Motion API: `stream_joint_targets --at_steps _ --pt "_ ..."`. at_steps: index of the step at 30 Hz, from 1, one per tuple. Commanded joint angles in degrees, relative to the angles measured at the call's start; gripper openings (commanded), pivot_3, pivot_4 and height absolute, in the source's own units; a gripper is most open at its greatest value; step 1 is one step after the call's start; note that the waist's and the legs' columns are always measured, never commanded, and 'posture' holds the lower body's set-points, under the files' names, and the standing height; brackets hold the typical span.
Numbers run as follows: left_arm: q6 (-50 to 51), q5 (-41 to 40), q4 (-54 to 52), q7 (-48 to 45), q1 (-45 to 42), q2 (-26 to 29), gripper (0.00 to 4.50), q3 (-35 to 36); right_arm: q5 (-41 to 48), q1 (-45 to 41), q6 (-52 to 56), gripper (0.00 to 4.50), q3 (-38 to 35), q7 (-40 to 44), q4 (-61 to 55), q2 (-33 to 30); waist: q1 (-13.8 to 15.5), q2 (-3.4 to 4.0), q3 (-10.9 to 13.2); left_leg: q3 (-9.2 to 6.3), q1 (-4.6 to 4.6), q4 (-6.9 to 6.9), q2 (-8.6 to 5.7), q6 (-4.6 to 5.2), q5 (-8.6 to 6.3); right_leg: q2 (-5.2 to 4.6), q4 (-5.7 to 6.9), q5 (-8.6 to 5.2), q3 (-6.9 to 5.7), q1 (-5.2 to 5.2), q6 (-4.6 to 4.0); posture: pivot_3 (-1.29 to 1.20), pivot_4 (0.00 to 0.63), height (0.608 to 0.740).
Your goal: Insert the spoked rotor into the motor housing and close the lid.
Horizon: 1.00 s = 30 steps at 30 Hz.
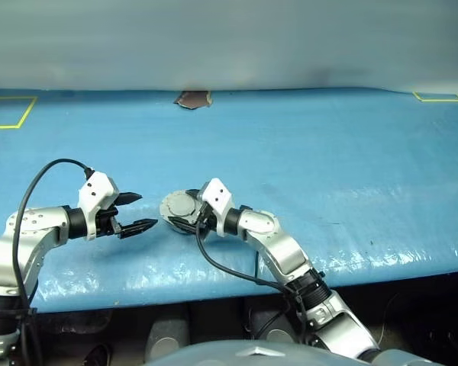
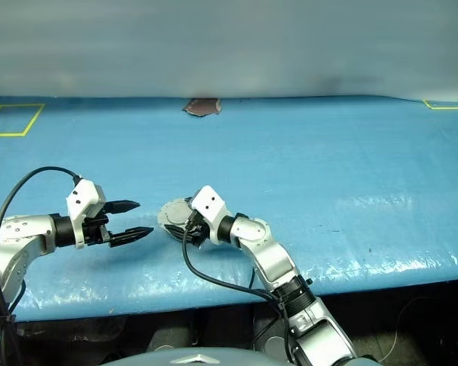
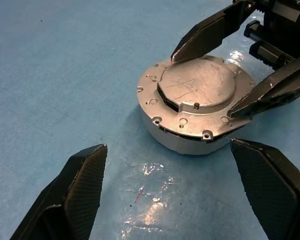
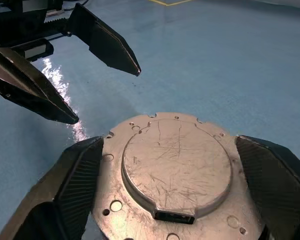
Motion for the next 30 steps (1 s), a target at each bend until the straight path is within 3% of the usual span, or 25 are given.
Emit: stream_joint_targets --at_steps 1,16,22,30 --pt "-0.36 -0.63 -0.73 0.32 -0.13 -0.01 4.32 1.2 0.02 -1.45 -1.87 4.43 -0.64 -0.08 -0.47 0.56 0.0 0.0 0.0 0.0 0.0 0.0 0.0 0.0 0.0 0.0 0.0 0.0 0.0 0.0 0.0 0.0 0.15 0.74" --pt "-0.79 -0.23 -0.72 1.51 0.2 0.15 4.32 1.51 -2.73 -0.77 -3.13 4.43 2.37 1.23 2.29 -0.8 -0.02 0.0 0.0 0.0 0.01 -0.01 0.0 0.0 0.0 0.0 0.0 0.0 0.0 0.01 0.0 0.0 0.15 0.74" --pt "-0.75 -0.51 -0.68 1.05 0.11 0.07 4.32 0.97 -3.77 -1.25 -3.37 3.02 2.34 1.24 1.64 -1.78 -0.02 0.0 0.0 0.0 0.03 0.0 0.0 0.0 0.0 0.0 0.0 0.0 0.0 0.04 0.0 0.0 0.15 0.74" --pt "-2.31 0.47 0.27 -1.71 -1.11 0.61 4.32 -1.23 -4.4 -3.82 -1.74 3.02 2.83 3.99 -1.91 -4.75 0.17 0.01 0.01 0.0 0.02 0.02 -0.02 0.0 0.0 -0.02 -0.02 0.0 0.0 0.06 0.01 0.0 0.15 0.74"
